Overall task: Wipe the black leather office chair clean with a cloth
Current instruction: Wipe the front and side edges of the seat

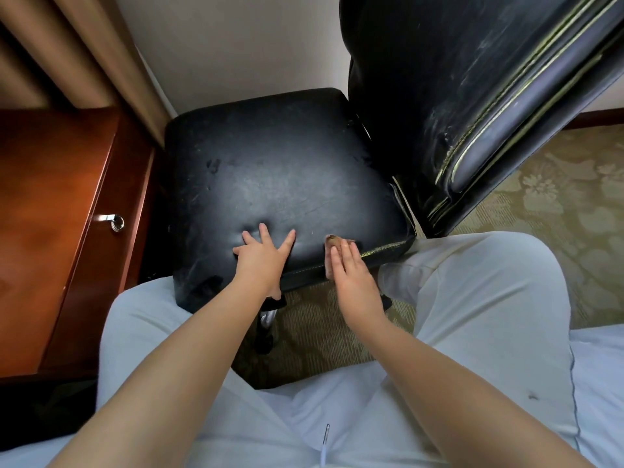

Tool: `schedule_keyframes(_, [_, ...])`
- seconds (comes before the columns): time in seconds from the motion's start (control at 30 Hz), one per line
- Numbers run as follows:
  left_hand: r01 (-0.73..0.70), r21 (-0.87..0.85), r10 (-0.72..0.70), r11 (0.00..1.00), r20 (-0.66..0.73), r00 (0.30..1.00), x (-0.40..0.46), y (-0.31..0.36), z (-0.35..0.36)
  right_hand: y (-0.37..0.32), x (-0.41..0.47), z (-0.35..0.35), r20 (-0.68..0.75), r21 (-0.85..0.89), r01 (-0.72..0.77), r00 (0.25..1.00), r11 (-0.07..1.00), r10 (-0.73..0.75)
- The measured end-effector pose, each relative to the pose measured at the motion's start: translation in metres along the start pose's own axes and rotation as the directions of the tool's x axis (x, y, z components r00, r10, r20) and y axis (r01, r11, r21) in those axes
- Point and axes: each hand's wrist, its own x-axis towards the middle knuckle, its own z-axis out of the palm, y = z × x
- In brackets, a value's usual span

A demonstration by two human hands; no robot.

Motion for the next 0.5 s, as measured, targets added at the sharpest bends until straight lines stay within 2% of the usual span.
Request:
schedule_keyframes(0.13, [-0.006,0.035,0.007,0.999,-0.049,0.999,0.0,0.003,0.002,-0.026,-0.001,0.006,0.063,0.005,0.143,0.988,0.99,-0.143])
schedule_keyframes(0.2, [-0.012,0.033,0.014,0.999,-0.074,0.997,-0.002,0.001,0.005,-0.022,-0.002,0.007,0.092,0.007,0.15,0.984,0.989,-0.15])
schedule_keyframes(0.3, [-0.022,0.009,0.023,1.0,-0.095,0.995,-0.006,-0.004,0.009,-0.005,-0.004,-0.001,-0.016,-0.01,0.06,0.998,0.998,-0.061])
schedule_keyframes(0.4, [-0.039,-0.005,0.038,0.999,-0.104,0.994,-0.008,-0.009,0.011,0.001,-0.002,-0.003,0.031,0.002,-0.075,0.997,0.997,0.075])
schedule_keyframes(0.43, [-0.047,0.0,0.047,0.999,-0.102,0.994,-0.008,-0.011,0.011,-0.006,-0.001,-0.003,0.045,0.004,-0.055,0.997,0.998,0.055])
schedule_keyframes(0.5, [-0.068,0.012,0.068,0.998,-0.088,0.994,-0.008,-0.015,0.008,-0.028,-0.001,0.005,0.026,0.007,0.106,0.994,0.994,-0.106])
